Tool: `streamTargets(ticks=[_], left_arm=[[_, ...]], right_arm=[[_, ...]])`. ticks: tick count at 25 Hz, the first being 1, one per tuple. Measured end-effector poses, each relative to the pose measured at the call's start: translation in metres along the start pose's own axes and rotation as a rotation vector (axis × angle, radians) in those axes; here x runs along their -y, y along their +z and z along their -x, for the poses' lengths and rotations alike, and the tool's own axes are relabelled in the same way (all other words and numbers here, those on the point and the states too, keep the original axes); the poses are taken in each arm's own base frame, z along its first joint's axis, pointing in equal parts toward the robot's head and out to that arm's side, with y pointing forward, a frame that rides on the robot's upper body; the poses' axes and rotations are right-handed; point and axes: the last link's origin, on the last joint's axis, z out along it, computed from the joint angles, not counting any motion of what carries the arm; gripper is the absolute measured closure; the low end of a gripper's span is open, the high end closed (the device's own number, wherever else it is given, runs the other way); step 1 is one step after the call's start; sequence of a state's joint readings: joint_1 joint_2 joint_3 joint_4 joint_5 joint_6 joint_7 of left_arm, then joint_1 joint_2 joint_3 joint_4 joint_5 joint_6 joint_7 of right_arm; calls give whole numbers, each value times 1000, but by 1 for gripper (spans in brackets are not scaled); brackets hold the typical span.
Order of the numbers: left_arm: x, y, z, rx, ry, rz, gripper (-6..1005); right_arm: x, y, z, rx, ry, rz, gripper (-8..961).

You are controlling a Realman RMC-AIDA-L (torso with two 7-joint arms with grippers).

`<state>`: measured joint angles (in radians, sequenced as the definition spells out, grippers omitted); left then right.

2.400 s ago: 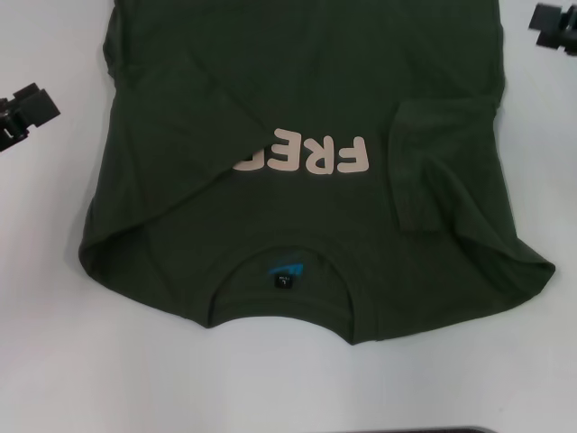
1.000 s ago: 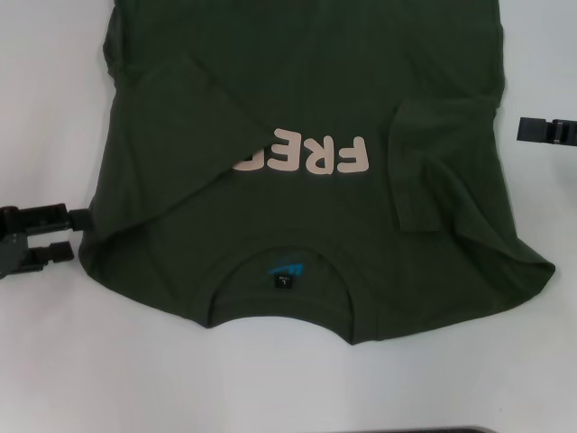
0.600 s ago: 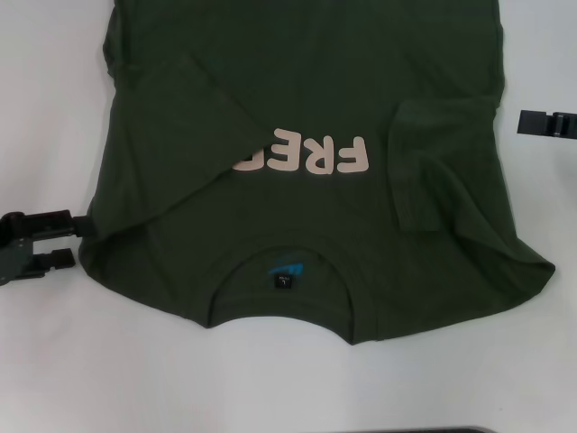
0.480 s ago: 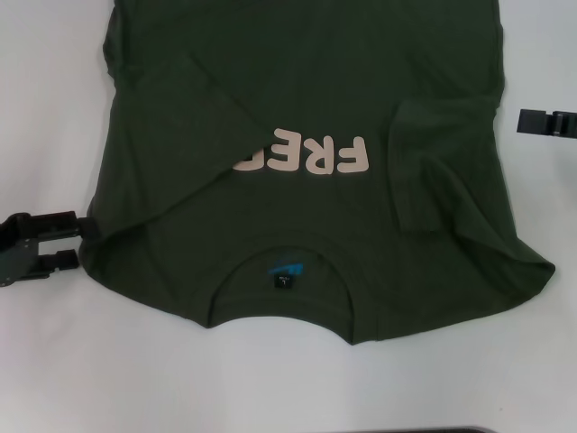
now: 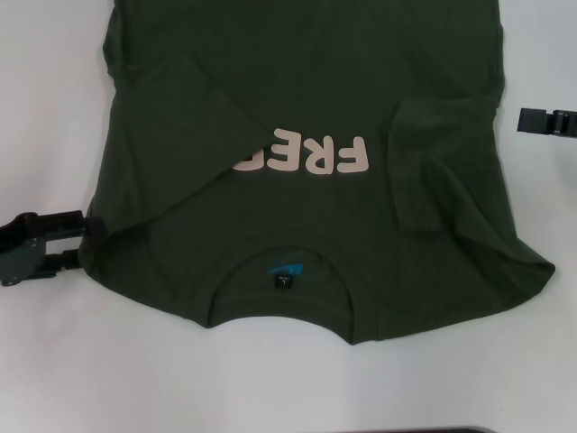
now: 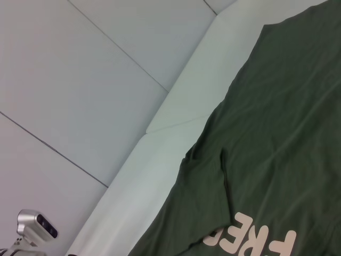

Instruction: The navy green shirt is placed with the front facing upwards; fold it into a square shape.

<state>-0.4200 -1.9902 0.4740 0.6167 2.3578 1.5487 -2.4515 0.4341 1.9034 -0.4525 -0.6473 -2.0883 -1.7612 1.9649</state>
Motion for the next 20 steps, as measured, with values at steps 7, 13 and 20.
streamTargets(ticks=[7,13,20], left_arm=[[-3,6,-1,8,-2,8,242],[-6,13,-1,34,10,0,241],[-5,14,-3,29,1,-13,257]], right_arm=[[0,0,0,1,1,0,53],[0,-2,-1,1,3,-1,54],[0,-3,-2,4,5,0,55]])
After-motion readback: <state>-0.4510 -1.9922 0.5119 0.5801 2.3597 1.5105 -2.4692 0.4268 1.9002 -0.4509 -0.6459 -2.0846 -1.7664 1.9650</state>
